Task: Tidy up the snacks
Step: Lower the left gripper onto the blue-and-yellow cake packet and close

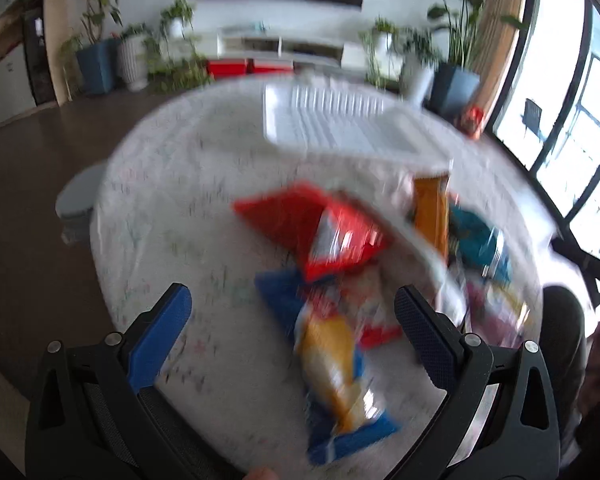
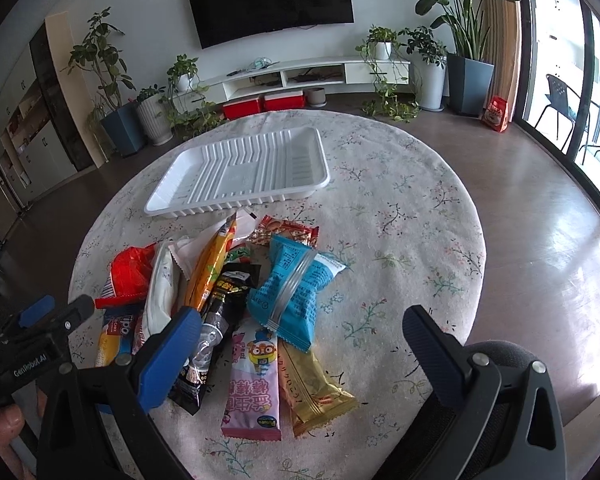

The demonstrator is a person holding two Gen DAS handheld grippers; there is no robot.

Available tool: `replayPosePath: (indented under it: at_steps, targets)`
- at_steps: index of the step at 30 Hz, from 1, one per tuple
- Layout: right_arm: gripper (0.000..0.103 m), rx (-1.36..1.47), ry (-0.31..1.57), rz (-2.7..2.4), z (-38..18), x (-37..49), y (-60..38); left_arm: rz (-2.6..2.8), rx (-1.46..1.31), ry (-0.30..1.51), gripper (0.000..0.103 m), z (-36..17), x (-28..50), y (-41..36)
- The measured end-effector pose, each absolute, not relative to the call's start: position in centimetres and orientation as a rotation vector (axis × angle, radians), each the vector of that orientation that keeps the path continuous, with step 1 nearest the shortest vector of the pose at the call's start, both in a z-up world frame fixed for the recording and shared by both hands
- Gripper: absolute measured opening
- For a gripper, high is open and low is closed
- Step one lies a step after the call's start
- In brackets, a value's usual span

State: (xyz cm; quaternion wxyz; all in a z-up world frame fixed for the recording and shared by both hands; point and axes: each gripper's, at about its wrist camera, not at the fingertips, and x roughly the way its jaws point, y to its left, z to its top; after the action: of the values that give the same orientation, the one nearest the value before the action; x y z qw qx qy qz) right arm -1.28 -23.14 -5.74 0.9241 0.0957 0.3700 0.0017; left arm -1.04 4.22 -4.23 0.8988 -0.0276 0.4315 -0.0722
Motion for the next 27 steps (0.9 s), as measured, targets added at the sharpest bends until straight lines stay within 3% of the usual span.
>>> replayPosePath:
  at_steps: [5,9,11,17,19,21,27]
  targets:
    - [0.103,0.25,0.785,0.039,-6.0,-0.6,-24.1,-0.104,-0.071,0.943,0.103,-4.7,-3.0,5.4]
    - [0.089,0.218,0.794,0.084,-5.8,-0.4,-23.8,-0.103,-0.019,1.014,0.103,-5.1,-2.2,3.8]
    - [0.086,0.196,0.785,0.086,-5.8,-0.6,-23.7,-0.095,0.017,1.042,0.103,-5.7,-1.7,2.8]
    - [0.086,0.184,0.796,0.088,-6.6,-1.0,-24.0,-0.128,0.014,1.054,0.101,-6.7,-0.6,1.3]
    - [0.086,0.193,0.807,0.092,-6.9,-1.1,-24.0,-0.132,0.005,1.065,0.094,-7.1,-0.2,1.3]
    - [0.086,0.195,0.811,0.093,-7.0,-1.1,-24.1,-0.144,-0.013,1.092,0.07,-7.6,0.3,1.7]
    - [0.086,0.197,0.819,0.107,-7.4,-1.3,-24.1,-0.161,-0.058,1.103,0.038,-8.0,1.2,3.3]
